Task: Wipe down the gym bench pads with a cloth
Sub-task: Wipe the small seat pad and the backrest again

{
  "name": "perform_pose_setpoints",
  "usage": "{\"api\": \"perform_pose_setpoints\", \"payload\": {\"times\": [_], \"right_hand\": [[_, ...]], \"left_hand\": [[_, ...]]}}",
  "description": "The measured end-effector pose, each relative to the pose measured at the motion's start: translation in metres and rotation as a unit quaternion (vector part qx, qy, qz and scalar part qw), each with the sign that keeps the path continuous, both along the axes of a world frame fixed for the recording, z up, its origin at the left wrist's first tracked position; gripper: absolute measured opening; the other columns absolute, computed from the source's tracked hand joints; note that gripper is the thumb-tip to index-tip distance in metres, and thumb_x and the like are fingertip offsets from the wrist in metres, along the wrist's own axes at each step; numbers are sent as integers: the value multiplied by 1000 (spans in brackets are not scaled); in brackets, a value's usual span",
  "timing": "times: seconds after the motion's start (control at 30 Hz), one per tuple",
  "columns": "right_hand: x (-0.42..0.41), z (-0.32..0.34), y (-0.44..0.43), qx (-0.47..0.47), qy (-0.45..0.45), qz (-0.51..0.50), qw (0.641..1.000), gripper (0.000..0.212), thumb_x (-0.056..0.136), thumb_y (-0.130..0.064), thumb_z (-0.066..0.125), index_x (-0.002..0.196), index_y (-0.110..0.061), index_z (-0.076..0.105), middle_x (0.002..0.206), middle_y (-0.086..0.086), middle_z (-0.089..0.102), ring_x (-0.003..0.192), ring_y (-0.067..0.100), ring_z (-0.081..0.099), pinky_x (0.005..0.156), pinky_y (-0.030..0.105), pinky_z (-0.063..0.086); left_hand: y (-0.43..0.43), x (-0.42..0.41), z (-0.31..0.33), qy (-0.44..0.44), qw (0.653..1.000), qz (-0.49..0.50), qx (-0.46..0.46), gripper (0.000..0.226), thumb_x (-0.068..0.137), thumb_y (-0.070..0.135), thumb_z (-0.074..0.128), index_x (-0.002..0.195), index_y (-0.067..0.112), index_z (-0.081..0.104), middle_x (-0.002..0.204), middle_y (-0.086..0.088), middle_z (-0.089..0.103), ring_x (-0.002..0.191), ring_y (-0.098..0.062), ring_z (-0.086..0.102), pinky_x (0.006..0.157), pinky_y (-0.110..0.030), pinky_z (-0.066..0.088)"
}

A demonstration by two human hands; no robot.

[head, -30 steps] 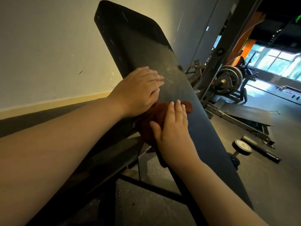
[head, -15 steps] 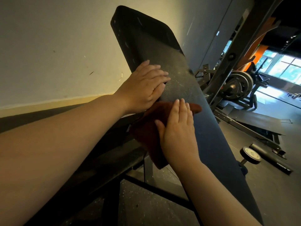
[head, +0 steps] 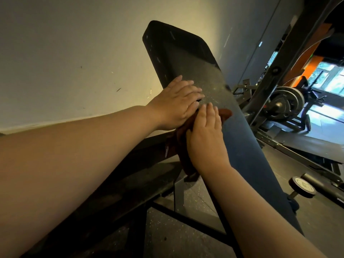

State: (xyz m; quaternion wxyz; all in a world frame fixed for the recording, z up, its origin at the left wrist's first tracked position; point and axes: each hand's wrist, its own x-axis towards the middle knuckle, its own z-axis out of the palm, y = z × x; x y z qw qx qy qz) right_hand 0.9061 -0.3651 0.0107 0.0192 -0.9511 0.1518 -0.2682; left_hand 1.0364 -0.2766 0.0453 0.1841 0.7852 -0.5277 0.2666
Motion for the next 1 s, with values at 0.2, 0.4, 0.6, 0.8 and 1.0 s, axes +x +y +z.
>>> {"api": "perform_pose_setpoints", "payload": {"times": [0.2,0.4,0.6,0.8,1.0], "right_hand": [[-75,-35,-8,94,46,-9,994,84,100,-42,50,157,-18,-6,167,11,4,154,24,10,124,40,15],[-21,-6,8,0,15,-31,999,75,104,-34,46,158,-4,4,165,21,4,154,34,3,123,40,3],[-1,4,13,-10,-16,-16,1000,64,102,-22,52,155,-2,22,159,20,23,149,36,19,123,44,15],[-58,-20,-2,-14,50,-35,998,69,97,-29,58,155,-15,24,154,7,24,139,25,20,117,42,28],[-83,-43,-5,-27,87,-85,992,80,93,-31,61,157,-12,16,161,12,20,150,32,18,120,45,18]], "left_hand": [[-1,-1,-1,7,1000,2,6,48,108,35,24,150,18,39,159,-1,32,153,-19,10,121,-36,-12],[-5,-2,-1,-19,999,25,20,49,108,37,21,150,19,37,160,-1,30,152,-19,11,121,-39,-10],[-4,3,-2,-27,1000,7,6,49,108,37,19,149,20,39,158,-2,33,151,-20,13,122,-39,-9],[-7,12,-10,-43,998,-18,-36,49,105,38,22,142,15,47,150,-7,42,148,-24,22,122,-40,-6],[-7,7,-13,-42,999,-11,-29,57,101,40,19,140,12,48,147,-9,44,147,-26,24,123,-42,-4]]}}
